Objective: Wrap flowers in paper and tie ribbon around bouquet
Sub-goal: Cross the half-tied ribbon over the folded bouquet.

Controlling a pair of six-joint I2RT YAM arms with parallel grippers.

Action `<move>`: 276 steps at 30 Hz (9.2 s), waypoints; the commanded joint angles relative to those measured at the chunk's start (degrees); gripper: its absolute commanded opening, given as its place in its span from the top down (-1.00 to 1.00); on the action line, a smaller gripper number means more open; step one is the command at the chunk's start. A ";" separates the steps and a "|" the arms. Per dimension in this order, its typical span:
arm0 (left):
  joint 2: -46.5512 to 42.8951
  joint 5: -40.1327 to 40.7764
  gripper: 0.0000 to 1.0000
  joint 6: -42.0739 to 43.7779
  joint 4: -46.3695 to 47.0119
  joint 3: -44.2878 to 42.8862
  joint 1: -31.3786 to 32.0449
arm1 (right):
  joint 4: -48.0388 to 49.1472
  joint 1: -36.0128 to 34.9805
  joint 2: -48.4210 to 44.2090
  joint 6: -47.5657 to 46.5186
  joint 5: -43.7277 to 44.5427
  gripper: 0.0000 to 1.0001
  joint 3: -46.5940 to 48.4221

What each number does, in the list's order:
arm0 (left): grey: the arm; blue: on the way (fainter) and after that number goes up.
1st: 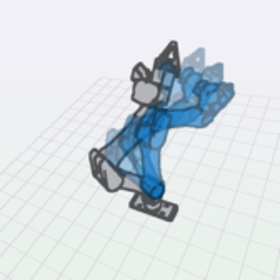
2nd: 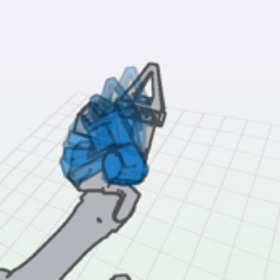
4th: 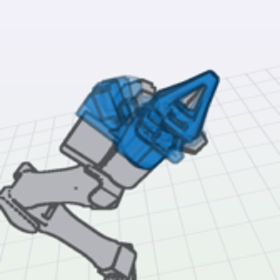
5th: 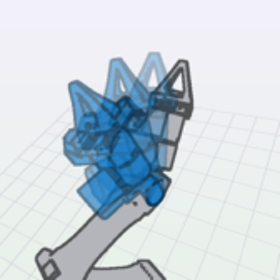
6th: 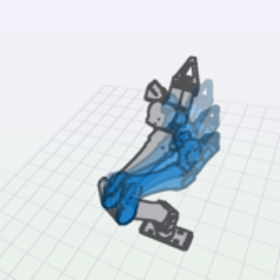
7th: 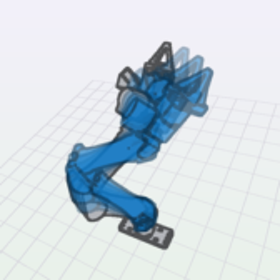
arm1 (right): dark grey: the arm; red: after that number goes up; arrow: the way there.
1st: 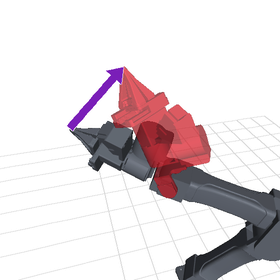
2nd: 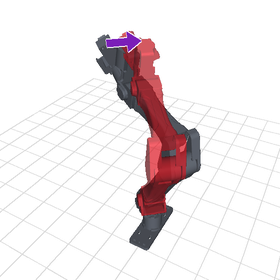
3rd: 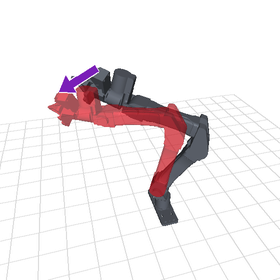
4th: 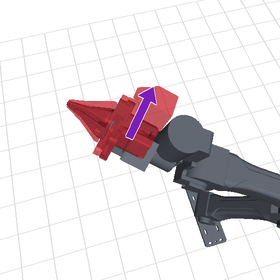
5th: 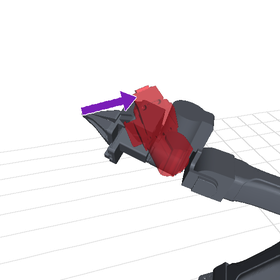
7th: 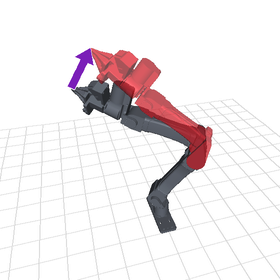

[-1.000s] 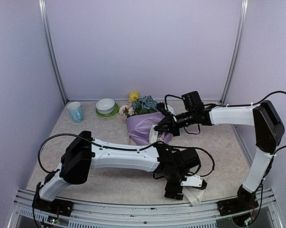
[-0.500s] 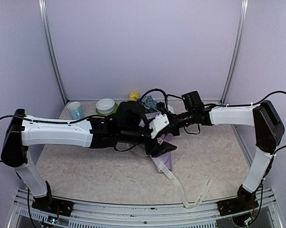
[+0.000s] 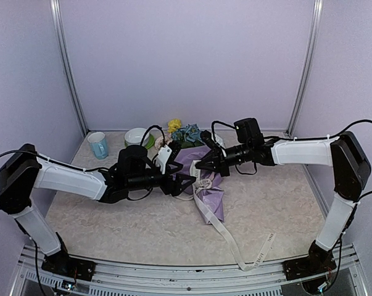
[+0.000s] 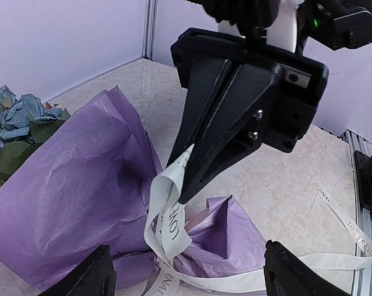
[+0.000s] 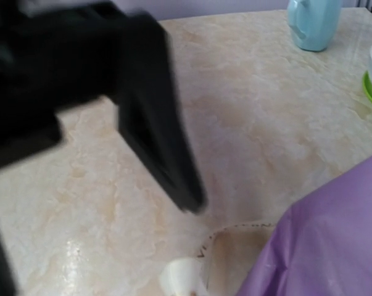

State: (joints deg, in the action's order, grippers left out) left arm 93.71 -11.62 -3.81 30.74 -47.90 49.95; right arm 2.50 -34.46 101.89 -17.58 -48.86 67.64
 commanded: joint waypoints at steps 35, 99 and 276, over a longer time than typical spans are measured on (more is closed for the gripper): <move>16.24 -1.18 1.00 -11.05 13.68 -3.62 -0.87 | -21.90 -1.67 6.52 7.80 17.12 0.61 6.06; 18.60 -2.24 1.00 -14.16 18.97 0.87 -2.67 | -19.72 -20.67 -17.78 26.07 42.50 0.19 -21.07; 17.99 -4.20 1.00 -6.95 -17.43 -14.18 0.86 | -29.42 -2.28 9.20 11.50 21.00 1.00 13.34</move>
State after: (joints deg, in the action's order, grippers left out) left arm 110.10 -14.52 -9.80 14.98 -59.40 51.33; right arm -26.28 -36.58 110.83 -5.41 -27.05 79.15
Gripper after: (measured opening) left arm 0.007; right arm 0.007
